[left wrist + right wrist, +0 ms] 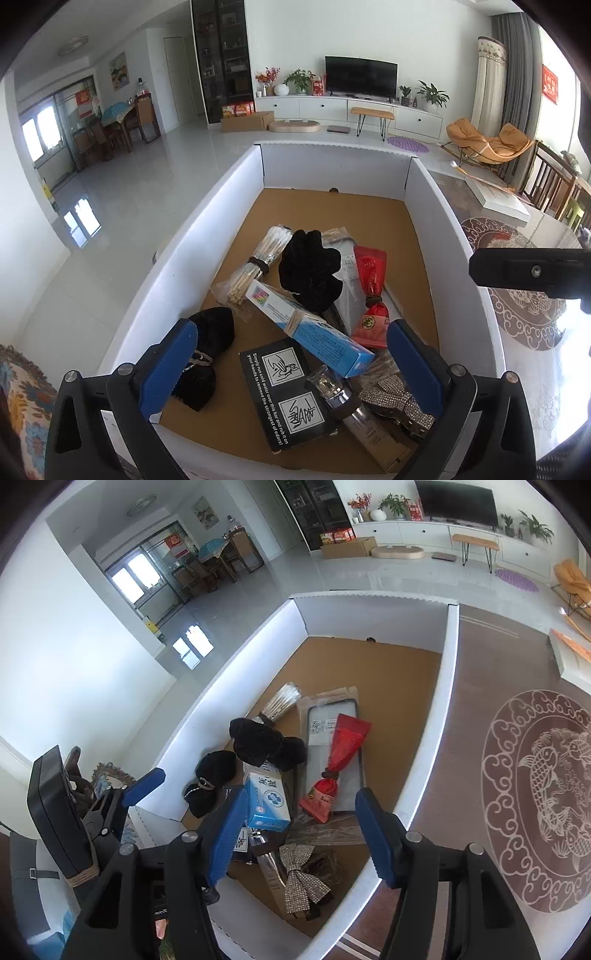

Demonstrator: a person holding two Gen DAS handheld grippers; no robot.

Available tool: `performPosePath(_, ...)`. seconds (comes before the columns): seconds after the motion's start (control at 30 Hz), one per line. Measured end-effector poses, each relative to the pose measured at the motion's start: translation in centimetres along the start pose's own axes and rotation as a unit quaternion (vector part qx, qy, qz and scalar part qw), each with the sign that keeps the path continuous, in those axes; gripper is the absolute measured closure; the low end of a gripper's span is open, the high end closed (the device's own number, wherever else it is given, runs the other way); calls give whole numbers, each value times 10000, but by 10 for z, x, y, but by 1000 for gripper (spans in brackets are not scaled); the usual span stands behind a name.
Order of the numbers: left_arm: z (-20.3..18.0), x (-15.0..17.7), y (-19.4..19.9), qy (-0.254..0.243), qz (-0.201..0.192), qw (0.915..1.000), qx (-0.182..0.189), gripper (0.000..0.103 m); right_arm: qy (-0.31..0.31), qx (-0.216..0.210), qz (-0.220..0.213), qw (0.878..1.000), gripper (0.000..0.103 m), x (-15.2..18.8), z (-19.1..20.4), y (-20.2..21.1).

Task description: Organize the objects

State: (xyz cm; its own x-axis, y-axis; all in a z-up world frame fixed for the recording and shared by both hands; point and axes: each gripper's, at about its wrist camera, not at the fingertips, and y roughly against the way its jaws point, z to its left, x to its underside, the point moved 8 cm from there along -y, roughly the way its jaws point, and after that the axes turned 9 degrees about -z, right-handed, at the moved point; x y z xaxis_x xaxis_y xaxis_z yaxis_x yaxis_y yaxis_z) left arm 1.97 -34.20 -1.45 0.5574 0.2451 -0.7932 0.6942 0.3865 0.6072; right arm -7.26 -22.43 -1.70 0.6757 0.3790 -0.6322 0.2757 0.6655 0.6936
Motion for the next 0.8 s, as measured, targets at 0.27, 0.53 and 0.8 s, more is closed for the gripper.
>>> performPosePath(0.27, 12, 0, 16, 978, 58, 9950, -215, 0, 418, 581, -215, 9972, 18, -11, -17, 35)
performPosePath(0.53, 0, 4, 17, 451, 337, 9975, -438, 0, 645, 807, 98, 9946, 18, 11, -18, 25)
performPosePath(0.8, 13, 0, 20, 522, 220, 9966, -595, 0, 795, 787, 124, 9937, 18, 14, -7, 18)
